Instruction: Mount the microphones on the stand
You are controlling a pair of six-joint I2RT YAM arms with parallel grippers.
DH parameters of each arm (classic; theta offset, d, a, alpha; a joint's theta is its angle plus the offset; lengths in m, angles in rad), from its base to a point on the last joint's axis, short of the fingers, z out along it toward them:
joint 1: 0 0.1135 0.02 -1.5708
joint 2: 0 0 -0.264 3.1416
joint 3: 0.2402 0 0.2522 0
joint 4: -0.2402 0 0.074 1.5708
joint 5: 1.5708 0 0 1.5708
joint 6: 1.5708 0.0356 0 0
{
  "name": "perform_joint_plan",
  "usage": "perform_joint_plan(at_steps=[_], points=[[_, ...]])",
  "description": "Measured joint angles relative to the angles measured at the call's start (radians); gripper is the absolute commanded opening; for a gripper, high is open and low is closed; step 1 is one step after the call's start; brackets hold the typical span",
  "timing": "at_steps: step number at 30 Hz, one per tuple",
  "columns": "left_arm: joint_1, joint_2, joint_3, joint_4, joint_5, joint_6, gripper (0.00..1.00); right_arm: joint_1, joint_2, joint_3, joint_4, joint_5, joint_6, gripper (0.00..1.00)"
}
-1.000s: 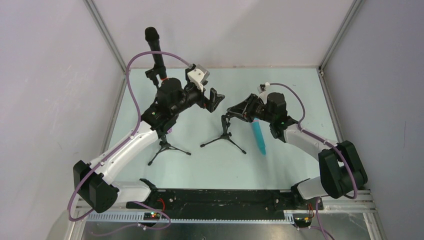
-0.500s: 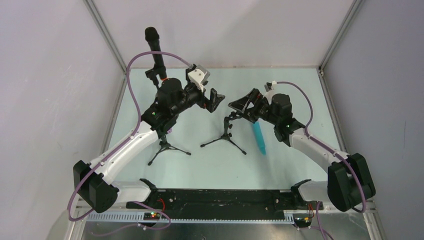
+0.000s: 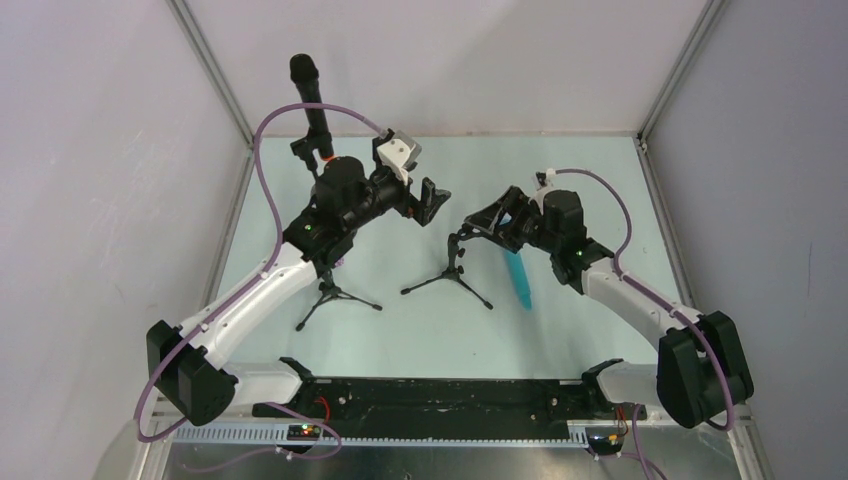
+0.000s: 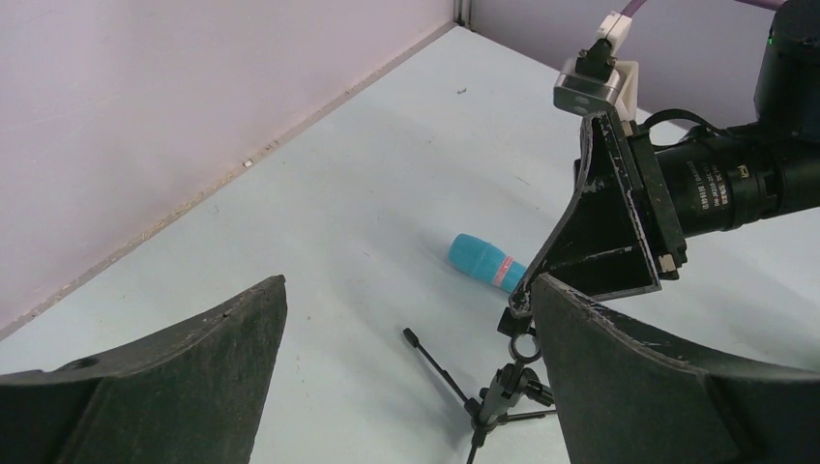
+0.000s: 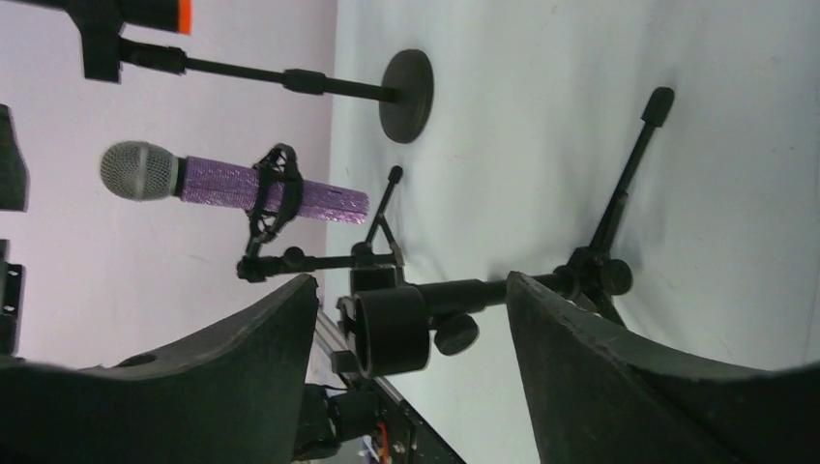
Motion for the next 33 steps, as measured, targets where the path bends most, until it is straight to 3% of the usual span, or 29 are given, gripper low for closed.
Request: perform_joint_plan(at_steps=[1, 12, 33], points=[[0.0, 0.0, 0.0, 0.0, 0.0, 0.0, 1.0, -0.002, -0.002, -0.003, -0.005, 0.0, -0.005, 0.57], [-0.002, -0.002, 0.0, 0.0, -0.002, 0.008, 1.0, -0.035, -0.021, -0.063, 0.092, -0.05, 0.032, 0.35], [-0.007, -0.003, 0.0, 0.0, -0.01, 0.018, 1.0, 0.009, -0.05, -0.166, 0.243, 0.034, 0.144, 0.1]])
